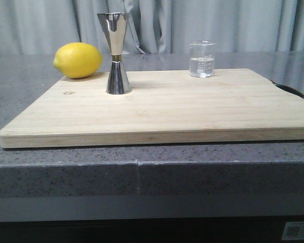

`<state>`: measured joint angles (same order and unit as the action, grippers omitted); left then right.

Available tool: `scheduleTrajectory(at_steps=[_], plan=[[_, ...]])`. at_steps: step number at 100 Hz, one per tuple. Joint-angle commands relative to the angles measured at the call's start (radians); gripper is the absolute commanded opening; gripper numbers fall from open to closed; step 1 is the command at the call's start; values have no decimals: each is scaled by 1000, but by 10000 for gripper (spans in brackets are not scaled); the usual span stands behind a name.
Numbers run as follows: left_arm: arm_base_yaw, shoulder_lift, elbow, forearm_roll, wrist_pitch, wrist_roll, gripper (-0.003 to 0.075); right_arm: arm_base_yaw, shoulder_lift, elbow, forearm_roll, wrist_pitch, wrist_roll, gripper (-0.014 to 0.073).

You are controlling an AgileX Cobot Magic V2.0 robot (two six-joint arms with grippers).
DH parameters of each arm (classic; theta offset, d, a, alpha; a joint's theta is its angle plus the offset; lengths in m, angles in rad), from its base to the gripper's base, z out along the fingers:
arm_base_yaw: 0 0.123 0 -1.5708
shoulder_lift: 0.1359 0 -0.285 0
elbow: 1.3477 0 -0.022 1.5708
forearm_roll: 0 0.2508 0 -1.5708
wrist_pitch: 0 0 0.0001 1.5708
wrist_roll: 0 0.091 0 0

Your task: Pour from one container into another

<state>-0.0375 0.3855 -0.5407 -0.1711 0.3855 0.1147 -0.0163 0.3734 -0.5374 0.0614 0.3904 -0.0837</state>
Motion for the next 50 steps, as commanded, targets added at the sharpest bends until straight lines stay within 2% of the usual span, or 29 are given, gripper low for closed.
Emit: scheduleTrajectory(at_steps=[1, 32, 50], plan=[[1, 14, -34, -4, -94, 0, 618, 1, 14, -34, -11, -81, -10, 541], [1, 14, -34, -4, -94, 0, 585, 1, 14, -34, -6, -81, -10, 544], [1, 14, -34, -88, -106, 0, 553, 1, 14, -34, 23, -75, -10, 544]])
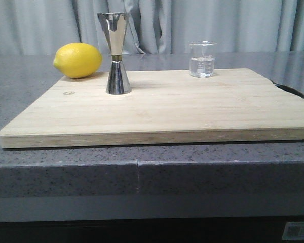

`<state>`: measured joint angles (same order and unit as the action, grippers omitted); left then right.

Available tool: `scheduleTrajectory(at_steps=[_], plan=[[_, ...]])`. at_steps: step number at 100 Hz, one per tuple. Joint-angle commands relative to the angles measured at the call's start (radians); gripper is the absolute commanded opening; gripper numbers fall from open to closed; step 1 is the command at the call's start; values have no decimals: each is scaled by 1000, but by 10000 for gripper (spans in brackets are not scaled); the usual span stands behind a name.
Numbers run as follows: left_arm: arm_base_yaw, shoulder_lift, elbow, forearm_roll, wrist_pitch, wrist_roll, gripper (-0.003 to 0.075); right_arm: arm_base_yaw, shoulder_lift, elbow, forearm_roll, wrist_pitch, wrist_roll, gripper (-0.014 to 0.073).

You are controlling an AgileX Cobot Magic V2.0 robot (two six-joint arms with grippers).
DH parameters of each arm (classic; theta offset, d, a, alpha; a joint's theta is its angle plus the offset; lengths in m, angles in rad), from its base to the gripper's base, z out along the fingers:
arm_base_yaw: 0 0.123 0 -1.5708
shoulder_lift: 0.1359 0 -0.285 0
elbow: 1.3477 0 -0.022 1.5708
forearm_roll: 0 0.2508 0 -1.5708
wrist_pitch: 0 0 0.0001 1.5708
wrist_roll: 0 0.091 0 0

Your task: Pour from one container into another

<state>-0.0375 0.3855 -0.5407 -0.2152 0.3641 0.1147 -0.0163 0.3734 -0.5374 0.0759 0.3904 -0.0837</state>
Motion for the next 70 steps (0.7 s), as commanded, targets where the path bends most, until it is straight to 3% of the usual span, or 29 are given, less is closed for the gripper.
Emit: scheduleTrajectory(at_steps=[1, 22, 45, 55, 70], plan=[[1, 15, -34, -44, -84, 0, 552, 1, 14, -34, 8, -75, -10, 544], [1, 50, -68, -40, 2, 15, 544, 1, 22, -49, 8, -24, -10, 544], [-1, 196, -243, -67, 263, 156, 544, 1, 104, -129, 8, 97, -10, 544], [-1, 274, -307, -151, 353, 262, 544, 1, 147, -153, 10, 123, -10, 544], [-1, 377, -331, -404, 402, 497, 544, 1, 215, -181, 10, 147, -10, 544]])
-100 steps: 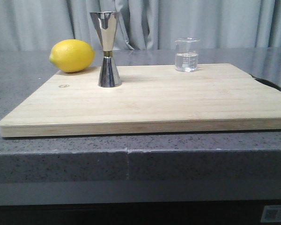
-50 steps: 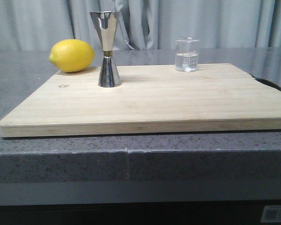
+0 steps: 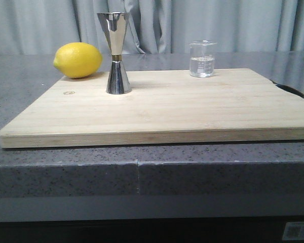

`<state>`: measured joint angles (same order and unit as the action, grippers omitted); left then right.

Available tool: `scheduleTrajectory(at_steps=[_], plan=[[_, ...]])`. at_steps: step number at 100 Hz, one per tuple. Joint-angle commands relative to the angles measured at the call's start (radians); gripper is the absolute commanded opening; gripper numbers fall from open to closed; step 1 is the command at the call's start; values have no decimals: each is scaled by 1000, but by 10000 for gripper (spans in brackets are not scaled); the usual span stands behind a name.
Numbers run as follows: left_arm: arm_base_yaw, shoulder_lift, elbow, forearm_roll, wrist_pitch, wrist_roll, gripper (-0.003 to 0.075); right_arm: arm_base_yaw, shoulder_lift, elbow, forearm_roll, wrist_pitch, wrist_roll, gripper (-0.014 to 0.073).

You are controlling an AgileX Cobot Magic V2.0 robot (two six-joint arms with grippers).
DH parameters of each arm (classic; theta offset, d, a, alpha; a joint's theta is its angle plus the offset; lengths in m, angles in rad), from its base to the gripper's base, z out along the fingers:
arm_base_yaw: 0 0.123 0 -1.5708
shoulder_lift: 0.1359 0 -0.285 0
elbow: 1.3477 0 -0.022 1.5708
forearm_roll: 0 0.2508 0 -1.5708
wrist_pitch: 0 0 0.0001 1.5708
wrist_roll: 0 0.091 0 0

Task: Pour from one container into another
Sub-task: 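Move the left gripper toward the steel jigger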

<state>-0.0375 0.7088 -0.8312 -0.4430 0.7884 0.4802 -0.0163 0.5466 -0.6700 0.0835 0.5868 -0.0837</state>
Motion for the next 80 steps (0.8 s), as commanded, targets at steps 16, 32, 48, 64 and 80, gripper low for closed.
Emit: scheduleTrajectory(at_steps=[16, 32, 48, 64, 80], plan=[[-1, 168, -40, -455, -20, 408, 544, 1, 98, -61, 5, -45, -10, 542], [-1, 291, -40, -746, -17, 722, 544, 1, 127, -61, 5, -54, -10, 542], [-1, 414, -40, -948, 5, 1003, 544, 1, 130, -61, 5, -79, -10, 542], [-1, 531, -40, -1117, 88, 1226, 544, 1, 130, -61, 5, -97, -10, 542], [-1, 634, -40, -1214, 213, 1385, 544, 1, 130, -61, 5, -99, -10, 542]])
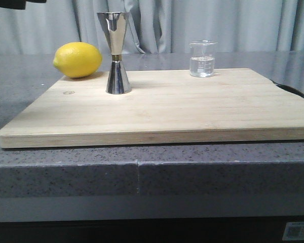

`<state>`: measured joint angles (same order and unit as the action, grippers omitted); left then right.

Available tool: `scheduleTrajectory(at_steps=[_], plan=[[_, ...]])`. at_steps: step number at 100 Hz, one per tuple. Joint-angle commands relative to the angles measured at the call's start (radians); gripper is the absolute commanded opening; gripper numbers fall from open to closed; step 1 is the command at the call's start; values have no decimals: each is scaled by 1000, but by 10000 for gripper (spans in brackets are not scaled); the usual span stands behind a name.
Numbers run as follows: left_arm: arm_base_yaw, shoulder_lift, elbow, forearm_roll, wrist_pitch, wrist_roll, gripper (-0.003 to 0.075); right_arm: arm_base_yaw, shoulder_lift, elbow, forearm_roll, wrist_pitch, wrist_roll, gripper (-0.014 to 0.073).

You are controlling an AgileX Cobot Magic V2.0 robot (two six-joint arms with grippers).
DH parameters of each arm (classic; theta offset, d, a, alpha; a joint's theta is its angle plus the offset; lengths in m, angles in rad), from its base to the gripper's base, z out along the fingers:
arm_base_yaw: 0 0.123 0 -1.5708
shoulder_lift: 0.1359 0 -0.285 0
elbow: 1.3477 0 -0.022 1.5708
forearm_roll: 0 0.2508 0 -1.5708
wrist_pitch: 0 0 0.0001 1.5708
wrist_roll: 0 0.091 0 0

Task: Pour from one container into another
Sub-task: 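Move the left gripper toward the steel jigger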

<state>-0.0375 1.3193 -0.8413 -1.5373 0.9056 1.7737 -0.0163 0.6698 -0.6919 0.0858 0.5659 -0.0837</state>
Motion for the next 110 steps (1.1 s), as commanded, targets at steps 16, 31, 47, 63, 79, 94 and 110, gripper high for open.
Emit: scheduleTrajectory(at_steps=[16, 31, 47, 63, 79, 94, 110], plan=[[-46, 118, -37, -193, 120, 194, 544, 1, 7, -40, 2, -78, -10, 542], [-122, 201, -83, -193, 108, 262, 544, 1, 7, -40, 2, -78, -10, 542], [-174, 277, -150, -199, 63, 262, 544, 1, 7, -40, 2, -78, -10, 542], [-193, 348, -205, -214, 60, 262, 544, 1, 7, -40, 2, -78, -10, 542], [-193, 408, -236, -247, 60, 262, 544, 1, 7, -40, 2, -78, -10, 542], [-211, 455, -275, -252, 65, 263, 544, 1, 7, -40, 2, -78, -10, 542], [-252, 499, -327, -253, 55, 263, 544, 1, 7, -40, 2, -78, -10, 542]])
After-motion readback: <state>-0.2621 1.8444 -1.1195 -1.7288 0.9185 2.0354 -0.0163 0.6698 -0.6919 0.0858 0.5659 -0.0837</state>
